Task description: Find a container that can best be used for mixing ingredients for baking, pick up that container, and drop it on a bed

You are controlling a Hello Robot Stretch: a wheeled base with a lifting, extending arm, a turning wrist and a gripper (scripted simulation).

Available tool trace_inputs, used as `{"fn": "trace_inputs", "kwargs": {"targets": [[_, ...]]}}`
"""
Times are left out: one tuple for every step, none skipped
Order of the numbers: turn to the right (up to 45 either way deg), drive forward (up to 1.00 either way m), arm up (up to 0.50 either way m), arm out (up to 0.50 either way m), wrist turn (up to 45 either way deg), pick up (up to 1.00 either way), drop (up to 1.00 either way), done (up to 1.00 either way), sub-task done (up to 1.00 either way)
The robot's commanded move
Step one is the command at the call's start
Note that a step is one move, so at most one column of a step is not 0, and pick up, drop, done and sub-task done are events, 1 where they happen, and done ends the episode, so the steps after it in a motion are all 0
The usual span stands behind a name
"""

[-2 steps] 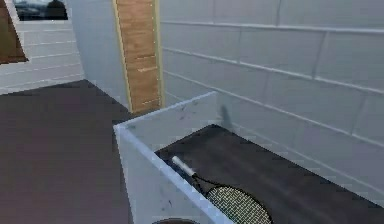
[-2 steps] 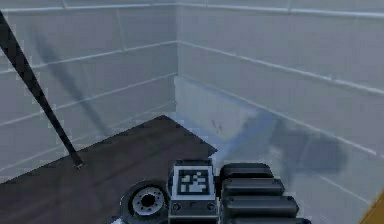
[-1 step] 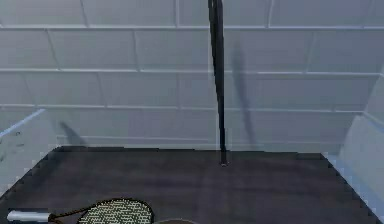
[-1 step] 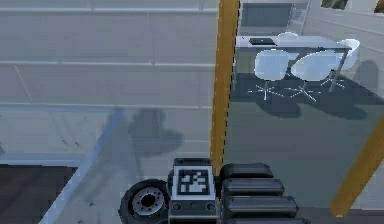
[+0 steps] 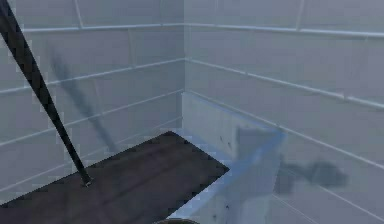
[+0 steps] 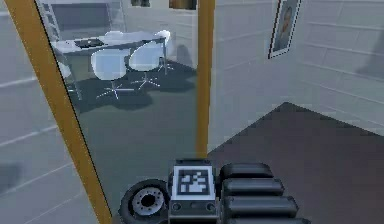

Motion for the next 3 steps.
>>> {"fn": "trace_inputs", "kwargs": {"targets": [[6.0, 0.00, 0.00, 0.00, 0.0, 0.00, 0.00, 0.00, 0.00], [-45.0, 0.00, 0.00, 0.00, 0.0, 0.00, 0.00, 0.00, 0.00], [-45.0, 0.00, 0.00, 0.00, 0.0, 0.00, 0.00, 0.00, 0.00]]}}
